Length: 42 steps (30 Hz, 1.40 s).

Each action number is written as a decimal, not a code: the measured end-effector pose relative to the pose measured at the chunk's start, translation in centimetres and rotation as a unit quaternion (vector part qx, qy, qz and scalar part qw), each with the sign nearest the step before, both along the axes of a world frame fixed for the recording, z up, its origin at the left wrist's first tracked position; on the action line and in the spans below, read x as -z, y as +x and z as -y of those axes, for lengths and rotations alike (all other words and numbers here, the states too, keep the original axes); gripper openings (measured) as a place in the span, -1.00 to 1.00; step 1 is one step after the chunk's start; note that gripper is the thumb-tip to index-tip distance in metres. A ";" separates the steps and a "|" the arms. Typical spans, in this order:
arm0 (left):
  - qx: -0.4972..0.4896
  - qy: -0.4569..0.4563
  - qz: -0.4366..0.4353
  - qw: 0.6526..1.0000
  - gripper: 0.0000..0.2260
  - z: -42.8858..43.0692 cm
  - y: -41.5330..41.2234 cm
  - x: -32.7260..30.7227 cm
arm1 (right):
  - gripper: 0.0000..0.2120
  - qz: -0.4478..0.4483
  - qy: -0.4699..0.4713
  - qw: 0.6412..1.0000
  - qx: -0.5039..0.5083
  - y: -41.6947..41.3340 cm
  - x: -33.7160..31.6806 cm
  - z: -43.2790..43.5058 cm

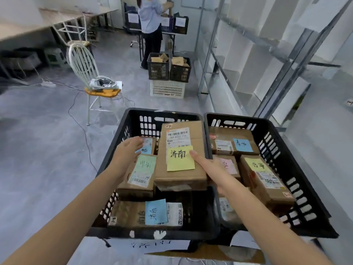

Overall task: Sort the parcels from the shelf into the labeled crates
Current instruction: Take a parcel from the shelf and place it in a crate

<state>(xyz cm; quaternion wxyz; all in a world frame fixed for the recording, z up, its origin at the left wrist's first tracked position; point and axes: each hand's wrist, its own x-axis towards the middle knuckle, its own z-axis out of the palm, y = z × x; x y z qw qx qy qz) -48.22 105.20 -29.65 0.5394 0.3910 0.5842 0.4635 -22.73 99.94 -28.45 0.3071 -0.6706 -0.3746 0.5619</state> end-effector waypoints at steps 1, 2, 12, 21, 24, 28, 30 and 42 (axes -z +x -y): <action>-0.002 -0.008 -0.002 1.000 -0.89 -0.5 -0.2 0.4 | -0.11 0.013 -0.001 1.000 -0.009 -0.6 0.3 -0.3; -0.003 -0.012 0.000 1.000 -0.88 -0.9 -0.4 0.7 | -0.06 0.026 -0.005 1.000 -0.015 -1.4 0.5 -0.4; 0.101 -0.020 -0.047 0.994 -0.88 -5.1 -1.1 3.2 | -0.37 -0.032 -0.055 0.991 0.119 -4.9 5.7 -0.4; 0.155 -0.016 -0.061 0.986 -0.79 -6.3 0.0 4.4 | -0.44 0.031 -0.027 0.990 0.134 -5.4 7.6 -0.7; 0.171 -0.015 -0.075 0.982 -0.64 -6.4 0.4 4.1 | -0.64 0.053 -0.039 0.991 0.120 -5.3 8.2 -1.1; 0.185 -0.021 -0.084 0.979 -0.64 -6.7 0.3 4.5 | -0.51 0.065 -0.046 0.993 0.087 -5.0 8.8 -0.8; 0.194 -0.016 -0.088 0.977 -0.65 -6.6 0.2 5.0 | -0.46 0.107 -0.040 0.991 0.067 -4.8 9.0 -0.9; 0.241 0.053 -0.158 0.956 -0.66 -4.7 1.1 3.9 | -0.16 0.313 0.067 0.945 -0.074 -5.3 4.5 -0.8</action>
